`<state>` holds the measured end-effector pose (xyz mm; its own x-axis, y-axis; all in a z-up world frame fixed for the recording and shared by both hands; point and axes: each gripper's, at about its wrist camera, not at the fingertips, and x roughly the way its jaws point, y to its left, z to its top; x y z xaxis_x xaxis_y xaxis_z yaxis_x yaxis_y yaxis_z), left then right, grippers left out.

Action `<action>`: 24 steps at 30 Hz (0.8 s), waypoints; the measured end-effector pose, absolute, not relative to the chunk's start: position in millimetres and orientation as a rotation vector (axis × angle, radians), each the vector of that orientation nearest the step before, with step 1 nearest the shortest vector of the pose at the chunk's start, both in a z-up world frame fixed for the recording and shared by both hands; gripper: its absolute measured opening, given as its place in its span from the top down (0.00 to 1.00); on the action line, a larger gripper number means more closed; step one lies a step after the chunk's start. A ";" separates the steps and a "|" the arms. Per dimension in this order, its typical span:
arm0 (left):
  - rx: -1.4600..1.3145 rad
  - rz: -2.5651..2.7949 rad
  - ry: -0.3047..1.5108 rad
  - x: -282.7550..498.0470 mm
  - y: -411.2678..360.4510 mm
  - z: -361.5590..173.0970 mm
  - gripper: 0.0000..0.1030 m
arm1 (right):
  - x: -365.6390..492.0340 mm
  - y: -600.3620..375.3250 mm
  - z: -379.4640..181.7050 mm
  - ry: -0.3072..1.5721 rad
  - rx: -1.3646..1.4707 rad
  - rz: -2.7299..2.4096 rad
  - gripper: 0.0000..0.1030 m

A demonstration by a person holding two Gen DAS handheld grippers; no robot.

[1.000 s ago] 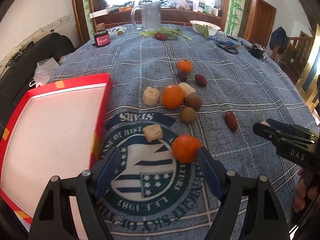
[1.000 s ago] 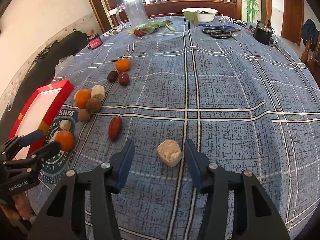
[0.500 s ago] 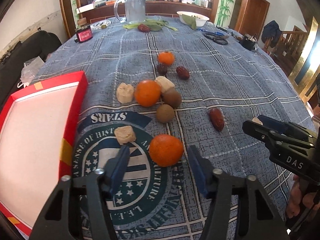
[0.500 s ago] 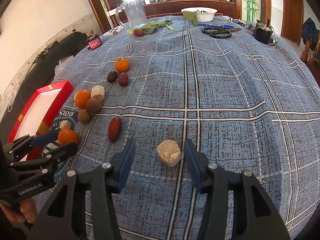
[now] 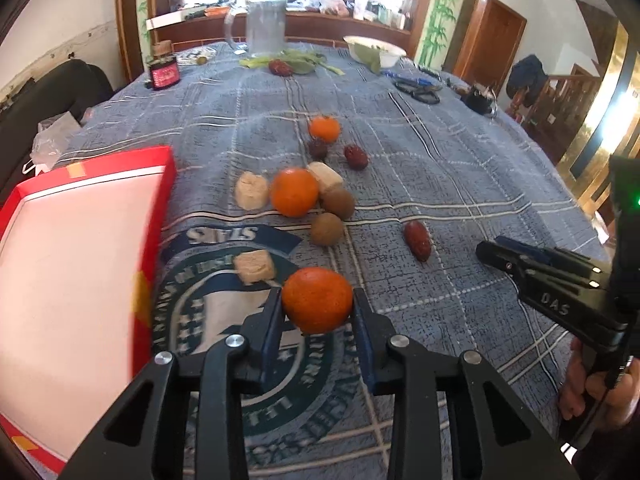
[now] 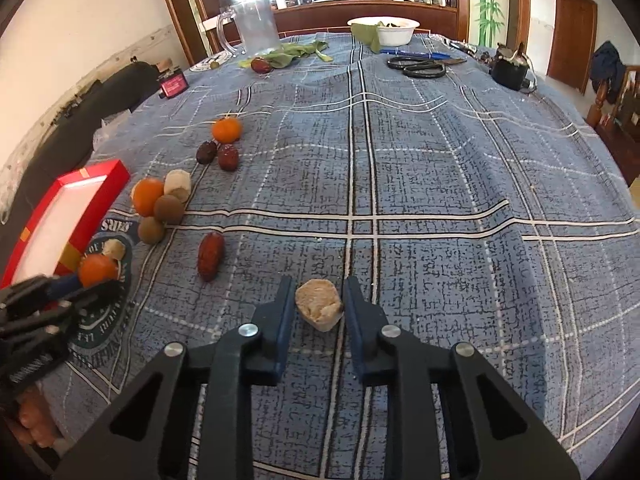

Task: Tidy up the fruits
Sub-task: 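Carry both items into the red tray and open both tools to release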

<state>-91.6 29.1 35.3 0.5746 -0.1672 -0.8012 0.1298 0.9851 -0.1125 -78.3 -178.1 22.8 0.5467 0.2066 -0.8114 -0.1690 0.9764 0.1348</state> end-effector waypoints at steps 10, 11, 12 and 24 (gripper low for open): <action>-0.111 -0.035 0.839 -130.9 109.0 66.2 0.68 | -97.2 -118.6 56.2 0.910 0.032 0.418 0.74; -0.110 -0.009 0.826 -134.9 117.9 68.7 0.68 | -98.5 -108.8 59.0 0.906 0.031 0.451 0.74; -0.113 0.015 0.817 -138.2 127.5 70.5 0.68 | -100.0 -94.2 62.6 0.901 0.027 0.495 0.74; -0.165 0.307 0.825 -165.1 226.0 51.7 0.68 | -132.2 70.9 70.5 0.869 -0.155 0.830 0.74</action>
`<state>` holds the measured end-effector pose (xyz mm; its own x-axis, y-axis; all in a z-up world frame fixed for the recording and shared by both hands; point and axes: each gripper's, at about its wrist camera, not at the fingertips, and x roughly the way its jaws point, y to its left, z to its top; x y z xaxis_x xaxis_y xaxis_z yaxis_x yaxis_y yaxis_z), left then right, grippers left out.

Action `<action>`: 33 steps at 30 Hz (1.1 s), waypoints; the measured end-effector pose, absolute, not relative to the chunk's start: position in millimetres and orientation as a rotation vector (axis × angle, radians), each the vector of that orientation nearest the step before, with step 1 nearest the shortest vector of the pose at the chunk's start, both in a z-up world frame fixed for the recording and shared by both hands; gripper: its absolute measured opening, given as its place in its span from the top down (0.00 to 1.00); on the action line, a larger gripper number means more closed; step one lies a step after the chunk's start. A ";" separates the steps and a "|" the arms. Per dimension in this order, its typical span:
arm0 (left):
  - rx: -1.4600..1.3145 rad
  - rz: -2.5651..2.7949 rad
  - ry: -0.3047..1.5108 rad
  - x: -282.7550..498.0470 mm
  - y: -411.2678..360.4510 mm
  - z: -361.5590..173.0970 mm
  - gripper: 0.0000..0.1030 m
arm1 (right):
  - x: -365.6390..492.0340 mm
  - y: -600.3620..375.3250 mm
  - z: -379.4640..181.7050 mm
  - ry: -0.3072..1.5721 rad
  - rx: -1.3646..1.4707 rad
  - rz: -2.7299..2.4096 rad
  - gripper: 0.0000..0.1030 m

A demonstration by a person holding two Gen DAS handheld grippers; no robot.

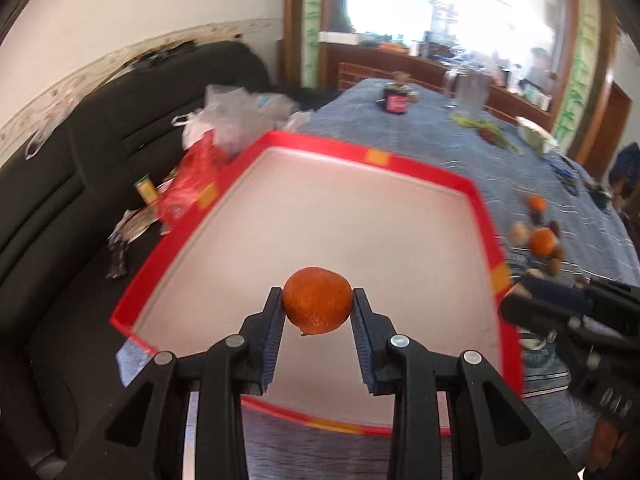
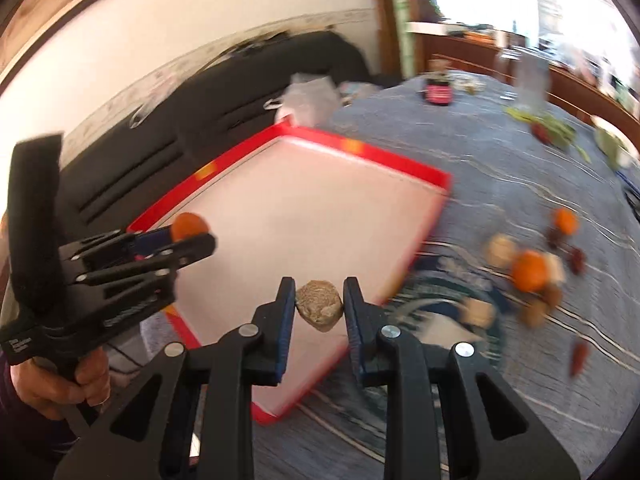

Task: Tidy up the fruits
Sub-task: 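Carry both items into the red tray and open both tools to release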

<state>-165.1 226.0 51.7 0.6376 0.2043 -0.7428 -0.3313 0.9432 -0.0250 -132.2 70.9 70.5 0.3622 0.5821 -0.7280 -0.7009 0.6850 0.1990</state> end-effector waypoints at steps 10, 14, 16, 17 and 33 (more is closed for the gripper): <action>-0.168 0.378 0.843 -173.8 246.0 40.7 0.65 | -147.3 119.1 32.8 0.976 -0.263 0.866 0.74; -0.178 0.385 0.839 -176.0 247.7 41.9 0.50 | -146.8 118.3 32.0 0.984 -0.272 0.873 0.64; -0.177 0.397 0.835 -177.1 248.5 43.5 0.46 | -147.6 114.7 33.8 0.977 -0.258 0.871 0.56; -0.180 0.400 0.832 -177.9 248.8 44.5 0.42 | -148.8 110.4 36.9 0.959 -0.242 0.872 0.56; -0.112 0.263 0.799 -166.5 189.1 67.1 0.34 | -116.2 -23.5 55.3 0.858 -0.007 0.648 0.43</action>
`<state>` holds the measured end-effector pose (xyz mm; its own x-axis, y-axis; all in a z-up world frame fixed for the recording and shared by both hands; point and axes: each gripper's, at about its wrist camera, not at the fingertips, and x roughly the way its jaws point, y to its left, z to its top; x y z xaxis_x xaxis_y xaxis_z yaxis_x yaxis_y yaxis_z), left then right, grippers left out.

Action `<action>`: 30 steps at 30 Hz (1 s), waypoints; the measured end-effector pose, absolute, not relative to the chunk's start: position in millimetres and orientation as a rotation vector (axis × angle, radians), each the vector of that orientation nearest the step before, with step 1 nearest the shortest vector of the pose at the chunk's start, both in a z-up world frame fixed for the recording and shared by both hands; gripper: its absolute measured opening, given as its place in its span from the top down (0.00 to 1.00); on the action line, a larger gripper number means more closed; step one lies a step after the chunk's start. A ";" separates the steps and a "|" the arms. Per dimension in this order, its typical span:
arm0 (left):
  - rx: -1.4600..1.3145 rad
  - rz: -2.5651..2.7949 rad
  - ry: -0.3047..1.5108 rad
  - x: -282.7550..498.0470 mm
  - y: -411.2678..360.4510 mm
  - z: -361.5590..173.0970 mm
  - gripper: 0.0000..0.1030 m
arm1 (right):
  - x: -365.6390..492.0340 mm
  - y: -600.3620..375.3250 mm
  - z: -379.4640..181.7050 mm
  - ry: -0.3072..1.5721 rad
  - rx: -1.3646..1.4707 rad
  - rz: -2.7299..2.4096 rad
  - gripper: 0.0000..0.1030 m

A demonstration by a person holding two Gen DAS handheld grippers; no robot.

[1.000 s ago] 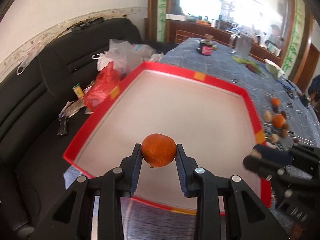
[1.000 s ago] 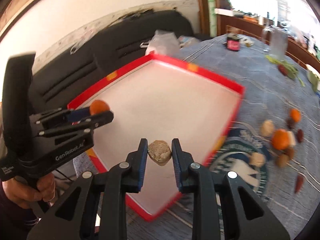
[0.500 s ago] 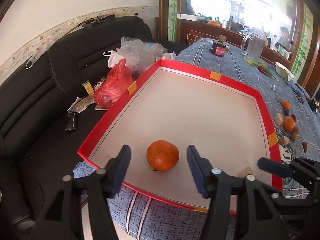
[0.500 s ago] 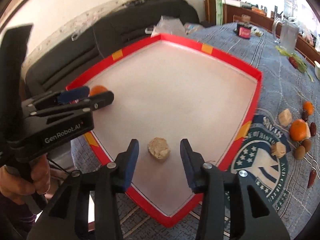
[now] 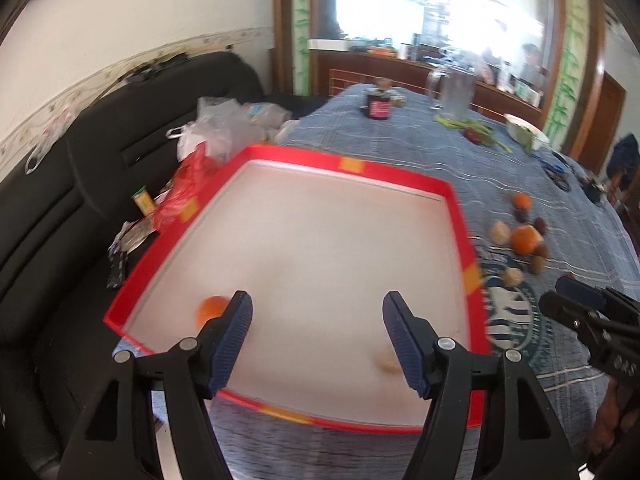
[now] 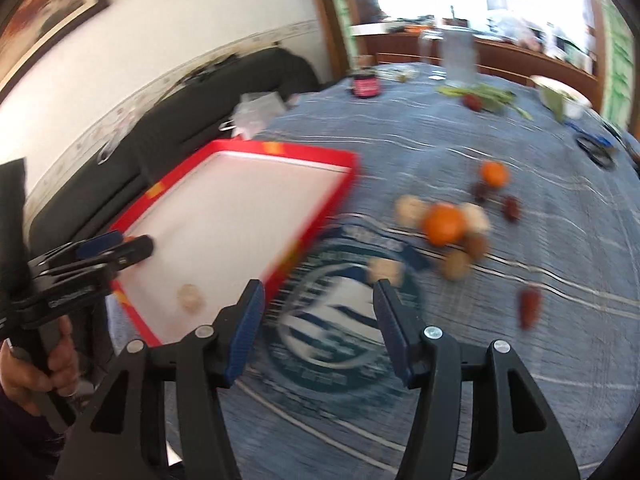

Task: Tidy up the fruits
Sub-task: 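Carry both items into the red tray and open both tools to release, then grasp a beige cube piece with the left tool while the right tool grasps a red date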

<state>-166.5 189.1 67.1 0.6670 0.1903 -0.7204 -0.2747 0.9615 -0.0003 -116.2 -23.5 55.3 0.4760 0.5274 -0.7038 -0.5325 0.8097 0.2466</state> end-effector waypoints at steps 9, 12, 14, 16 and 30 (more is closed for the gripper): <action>-0.022 0.121 0.806 -147.5 128.0 71.9 0.34 | -98.8 -111.5 46.9 0.872 0.091 0.463 0.43; 0.002 0.079 0.824 -138.9 109.9 68.8 0.34 | -90.2 -129.2 44.1 0.887 0.110 0.412 0.43; 0.015 0.067 0.835 -134.1 102.0 66.0 0.34 | -85.3 -133.6 43.0 0.899 0.099 0.388 0.44; 0.022 0.058 0.848 -129.7 95.6 63.9 0.34 | -79.6 -132.7 41.9 0.911 0.082 0.376 0.43; 0.051 0.000 0.911 -98.8 66.7 50.2 0.34 | -53.6 -114.0 21.3 0.970 0.018 0.364 0.68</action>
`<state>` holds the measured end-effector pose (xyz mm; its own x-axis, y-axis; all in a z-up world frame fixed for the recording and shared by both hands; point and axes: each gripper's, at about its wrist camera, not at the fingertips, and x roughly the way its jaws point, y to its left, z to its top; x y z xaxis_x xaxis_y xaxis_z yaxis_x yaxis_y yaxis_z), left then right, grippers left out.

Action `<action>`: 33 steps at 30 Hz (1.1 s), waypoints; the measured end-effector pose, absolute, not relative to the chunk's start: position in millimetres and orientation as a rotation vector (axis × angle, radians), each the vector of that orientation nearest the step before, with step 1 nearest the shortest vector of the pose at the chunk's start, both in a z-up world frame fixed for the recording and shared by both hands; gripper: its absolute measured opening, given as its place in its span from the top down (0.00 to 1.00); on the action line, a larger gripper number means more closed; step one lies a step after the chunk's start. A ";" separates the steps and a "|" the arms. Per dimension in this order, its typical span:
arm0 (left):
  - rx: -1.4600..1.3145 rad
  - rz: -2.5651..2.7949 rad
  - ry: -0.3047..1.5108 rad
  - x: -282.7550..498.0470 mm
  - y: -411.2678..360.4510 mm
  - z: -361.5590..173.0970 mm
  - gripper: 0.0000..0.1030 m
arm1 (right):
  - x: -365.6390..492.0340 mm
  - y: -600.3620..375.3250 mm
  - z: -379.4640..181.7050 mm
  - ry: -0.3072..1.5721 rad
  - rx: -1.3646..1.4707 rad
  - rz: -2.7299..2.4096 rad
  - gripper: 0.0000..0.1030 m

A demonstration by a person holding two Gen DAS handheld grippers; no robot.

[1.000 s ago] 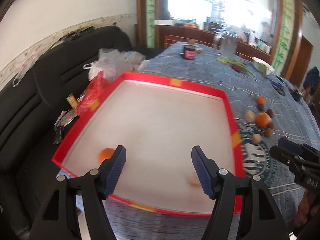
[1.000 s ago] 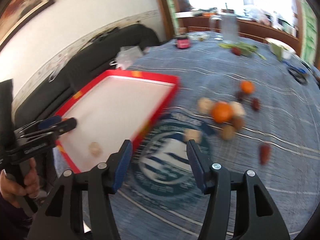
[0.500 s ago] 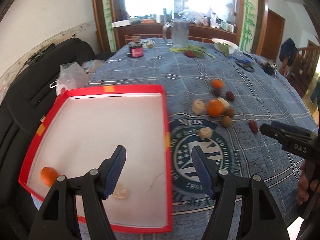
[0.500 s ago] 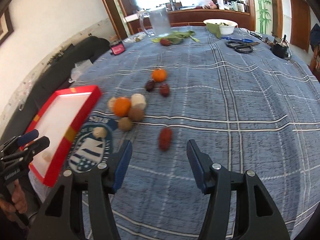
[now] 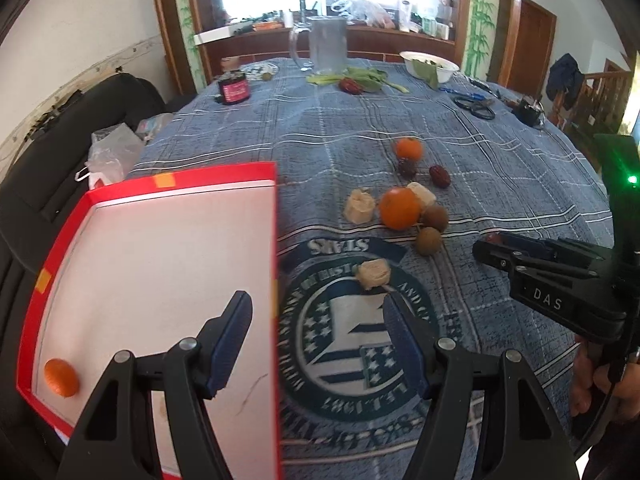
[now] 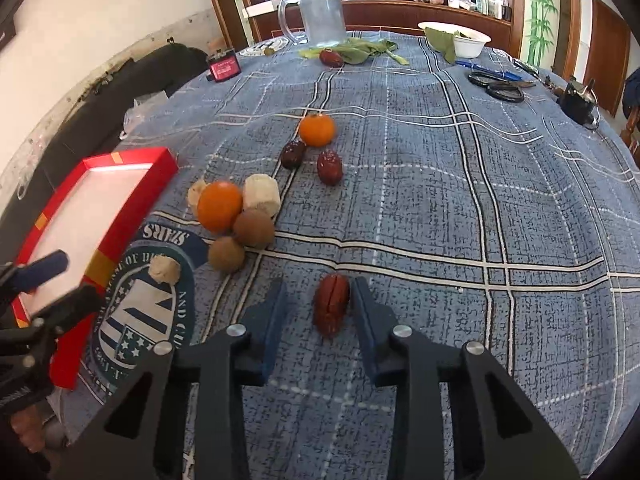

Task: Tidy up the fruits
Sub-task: 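Grasp a beige cube piece with the left tool while the right tool grasps a red date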

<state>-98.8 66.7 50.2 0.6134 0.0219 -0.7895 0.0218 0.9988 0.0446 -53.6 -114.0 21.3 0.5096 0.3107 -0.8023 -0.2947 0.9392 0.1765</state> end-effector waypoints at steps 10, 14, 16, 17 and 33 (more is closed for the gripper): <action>0.114 -0.018 0.990 -62.9 36.7 25.8 0.49 | -53.2 -115.4 21.2 0.970 0.043 0.363 0.70; 0.102 -0.014 1.002 -57.3 39.6 18.9 0.57 | -52.3 -117.4 21.0 0.973 0.061 0.370 0.70; 0.114 -0.019 0.994 -56.5 38.9 19.0 0.65 | -52.3 -118.0 20.9 0.973 0.065 0.374 0.70; 0.115 -0.023 0.989 -56.4 38.8 18.8 0.69 | -52.0 -118.5 20.9 0.973 0.068 0.376 0.70; 0.109 -0.024 0.889 -78.2 47.0 41.8 0.77 | -52.6 -118.2 21.9 0.970 0.056 0.367 0.82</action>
